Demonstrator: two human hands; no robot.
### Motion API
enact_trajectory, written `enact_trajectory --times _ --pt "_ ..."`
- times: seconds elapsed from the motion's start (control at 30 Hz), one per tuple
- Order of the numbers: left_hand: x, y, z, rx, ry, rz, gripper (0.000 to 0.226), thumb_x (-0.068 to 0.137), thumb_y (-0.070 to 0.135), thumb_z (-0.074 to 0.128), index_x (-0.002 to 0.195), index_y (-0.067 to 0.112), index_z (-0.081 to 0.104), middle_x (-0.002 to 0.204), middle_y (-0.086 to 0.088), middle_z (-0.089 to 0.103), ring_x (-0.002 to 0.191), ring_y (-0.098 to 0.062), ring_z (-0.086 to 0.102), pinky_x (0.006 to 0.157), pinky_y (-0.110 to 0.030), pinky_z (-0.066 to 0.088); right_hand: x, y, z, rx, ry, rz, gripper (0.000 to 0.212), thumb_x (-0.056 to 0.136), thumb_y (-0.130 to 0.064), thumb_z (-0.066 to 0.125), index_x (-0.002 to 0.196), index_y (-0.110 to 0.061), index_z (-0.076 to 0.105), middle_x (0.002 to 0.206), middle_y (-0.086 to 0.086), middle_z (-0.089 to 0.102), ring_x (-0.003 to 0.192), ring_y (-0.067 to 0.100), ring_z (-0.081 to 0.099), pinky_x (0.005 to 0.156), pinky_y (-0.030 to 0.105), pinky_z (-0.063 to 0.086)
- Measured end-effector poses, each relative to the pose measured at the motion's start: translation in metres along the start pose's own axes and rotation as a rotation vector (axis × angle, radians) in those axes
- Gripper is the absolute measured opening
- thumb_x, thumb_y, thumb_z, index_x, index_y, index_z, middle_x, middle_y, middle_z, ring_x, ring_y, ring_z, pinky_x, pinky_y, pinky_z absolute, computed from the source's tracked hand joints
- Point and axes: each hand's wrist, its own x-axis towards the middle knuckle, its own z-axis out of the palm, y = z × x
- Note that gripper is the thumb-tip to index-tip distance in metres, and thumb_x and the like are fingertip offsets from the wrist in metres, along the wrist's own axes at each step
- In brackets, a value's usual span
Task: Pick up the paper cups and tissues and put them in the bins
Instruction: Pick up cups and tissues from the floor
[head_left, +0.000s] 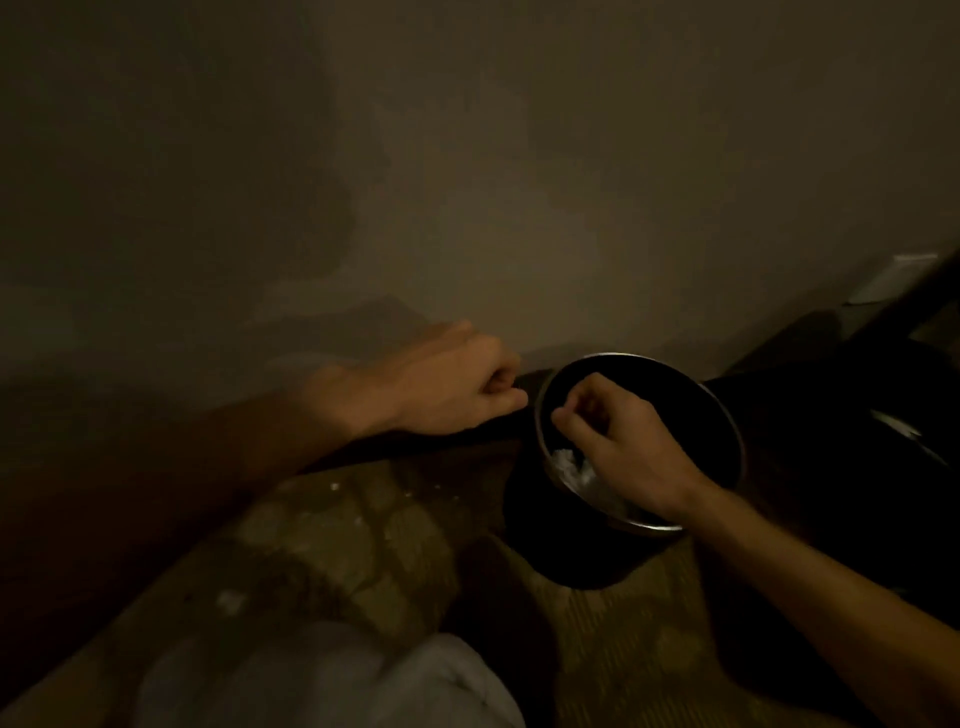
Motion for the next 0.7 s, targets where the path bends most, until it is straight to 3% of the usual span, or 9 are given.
enact_trajectory --times 0.07,0.13,0.23,0.3,0.43,0.6,0.7 --pt "-0.045 -0.015 -0.023 0.086 0.011 -0.059 0.046 0.095 0.042 0.057 0.058 0.022 0.037 0.052 0.007 0.04 0.051 -0.005 0.042 0.051 -0.023 0.028 0.003 -0.036 0.027 -0.008 -0.057 -0.117 0.023 0.088 -0.039 0.062 0.078 -0.023 0.049 0.064 -0.003 0.055 0.059 0.007 0.052 0.057 0.025 0.04" --pt "-0.1 -0.034 -0.038 0.245 0.004 -0.173 0.048 0.096 0.045 0.053 0.058 0.026 0.031 0.056 0.007 0.036 0.055 -0.009 0.039 0.057 -0.026 0.024 0.008 -0.07 0.062 -0.007 -0.162 -0.228 0.026 0.085 -0.042 0.063 0.078 -0.024 0.045 0.061 -0.003 0.051 0.057 0.009 0.048 0.053 0.023 0.036" --pt "-0.192 -0.06 -0.048 0.339 -0.063 -0.337 0.038 0.095 0.051 0.048 0.066 0.027 0.044 0.062 0.007 0.042 0.072 -0.018 0.058 0.062 -0.028 0.036 0.015 -0.116 0.122 0.008 -0.363 -0.35 0.022 0.084 -0.046 0.061 0.084 -0.029 0.049 0.071 -0.007 0.054 0.063 0.005 0.051 0.053 0.018 0.037" --pt "-0.258 -0.073 -0.049 0.277 -0.077 -0.463 0.034 0.094 0.05 0.052 0.069 0.028 0.051 0.061 0.01 0.042 0.066 -0.014 0.058 0.059 -0.028 0.042 0.014 -0.145 0.169 0.011 -0.5 -0.432 0.02 0.084 -0.048 0.061 0.089 -0.032 0.051 0.08 -0.01 0.057 0.069 0.004 0.053 0.059 0.024 0.044" --pt "-0.387 -0.088 -0.022 0.117 0.028 -0.758 0.04 0.091 0.055 0.052 0.059 0.032 0.046 0.05 0.015 0.041 0.047 -0.001 0.045 0.048 -0.02 0.033 -0.001 -0.196 0.264 0.008 -0.685 -0.636 0.021 0.084 -0.042 0.067 0.086 -0.029 0.051 0.076 -0.012 0.054 0.069 0.002 0.052 0.062 0.03 0.044" --pt "-0.515 -0.094 0.069 -0.053 0.132 -1.108 0.036 0.091 0.058 0.05 0.061 0.043 0.039 0.063 0.019 0.046 0.06 0.001 0.05 0.053 -0.017 0.031 -0.032 -0.233 0.376 0.046 -0.904 -0.725 0.022 0.083 -0.044 0.069 0.084 -0.026 0.057 0.073 -0.011 0.058 0.068 0.005 0.056 0.061 0.029 0.048" --pt "-0.564 -0.102 0.127 -0.193 0.159 -1.291 0.031 0.092 0.046 0.061 0.066 0.046 0.043 0.064 0.022 0.049 0.072 0.017 0.054 0.047 -0.011 0.035 -0.055 -0.24 0.437 0.069 -1.002 -0.767 0.017 0.083 -0.031 0.073 0.087 -0.022 0.059 0.072 -0.01 0.056 0.068 0.011 0.057 0.066 0.037 0.05"
